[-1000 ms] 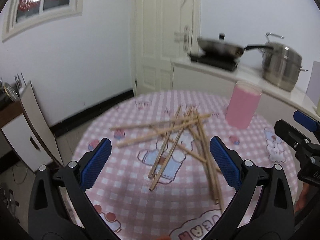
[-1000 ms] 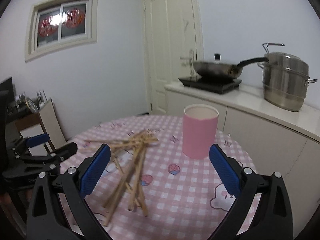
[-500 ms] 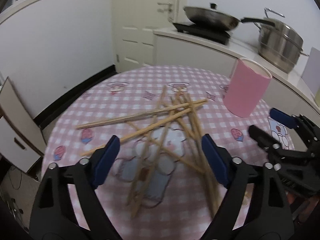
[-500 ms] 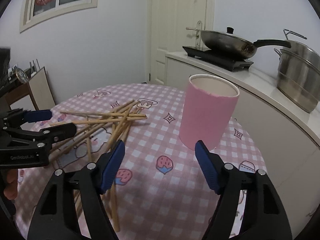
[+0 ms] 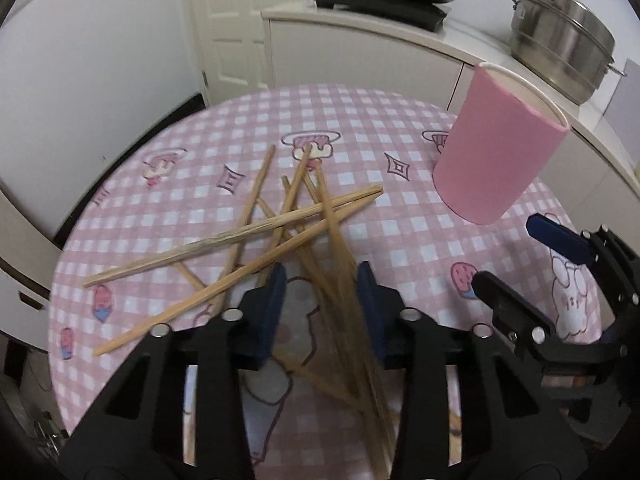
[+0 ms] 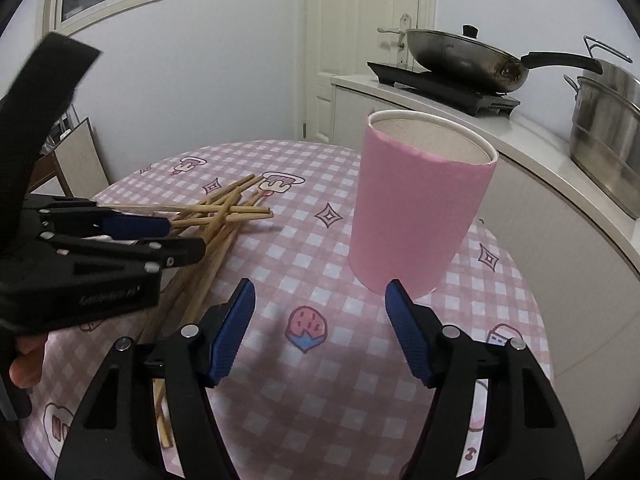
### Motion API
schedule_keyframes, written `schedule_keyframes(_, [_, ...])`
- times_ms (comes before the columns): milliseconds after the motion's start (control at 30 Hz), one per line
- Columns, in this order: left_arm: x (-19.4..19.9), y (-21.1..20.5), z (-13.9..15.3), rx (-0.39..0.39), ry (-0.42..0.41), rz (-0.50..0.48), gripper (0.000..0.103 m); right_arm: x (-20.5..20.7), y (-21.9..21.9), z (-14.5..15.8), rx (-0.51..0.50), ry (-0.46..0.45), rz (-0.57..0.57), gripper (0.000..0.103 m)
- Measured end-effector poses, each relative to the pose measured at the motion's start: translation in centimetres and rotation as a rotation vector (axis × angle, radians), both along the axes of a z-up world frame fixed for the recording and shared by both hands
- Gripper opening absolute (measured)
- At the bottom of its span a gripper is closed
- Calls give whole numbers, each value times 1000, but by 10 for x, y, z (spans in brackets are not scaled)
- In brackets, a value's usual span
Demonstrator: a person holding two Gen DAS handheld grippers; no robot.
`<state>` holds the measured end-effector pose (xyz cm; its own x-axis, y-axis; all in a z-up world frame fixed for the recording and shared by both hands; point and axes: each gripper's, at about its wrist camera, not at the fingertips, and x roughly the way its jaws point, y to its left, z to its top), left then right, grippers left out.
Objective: Organize utensils
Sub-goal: 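Lower the left gripper onto the chopstick pile and close on one chopstick, then lift the held chopstick upright with the left gripper toward the pink cup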
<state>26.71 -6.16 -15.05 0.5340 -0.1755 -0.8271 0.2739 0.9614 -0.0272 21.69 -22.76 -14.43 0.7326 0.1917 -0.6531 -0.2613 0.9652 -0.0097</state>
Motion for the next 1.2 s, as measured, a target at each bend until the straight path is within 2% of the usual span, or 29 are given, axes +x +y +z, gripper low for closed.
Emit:
schedule_keyframes(133, [8, -6, -7, 4, 27, 0, 35, 1, -3, 0, 6, 1, 6, 64])
schedule_keyframes(200, [9, -7, -7, 5, 23, 7, 28, 2, -4, 0, 8, 4, 7, 64])
schedule_keyframes(267, [11, -6, -7, -9, 23, 12, 17, 1, -5, 0, 12, 4, 7, 64])
schedule_keyframes(333, [10, -3, -6, -24, 18, 17, 12, 1, -5, 0, 10, 3, 9, 64])
schedule_keyframes(500, [8, 3, -1, -57, 6, 22, 11, 1, -1, 1, -1, 8, 17, 64])
schedule_keyframes(700, [-13, 21, 23, -132, -41, 9, 6, -3, 9, 7, -10, 6, 36, 64])
schedule_keyframes(867, [-34, 47, 41, -171, -86, 22, 6, -1, 23, 14, 7, 11, 61, 64])
schedule_keyframes(1000, [-45, 69, 49, -197, -109, 36, 6, 6, 39, 11, 44, 62, 81, 64])
schedule_keyframes(1200, [-49, 89, 49, -211, -122, 69, 6, 32, 49, -2, 82, 136, 9, 64])
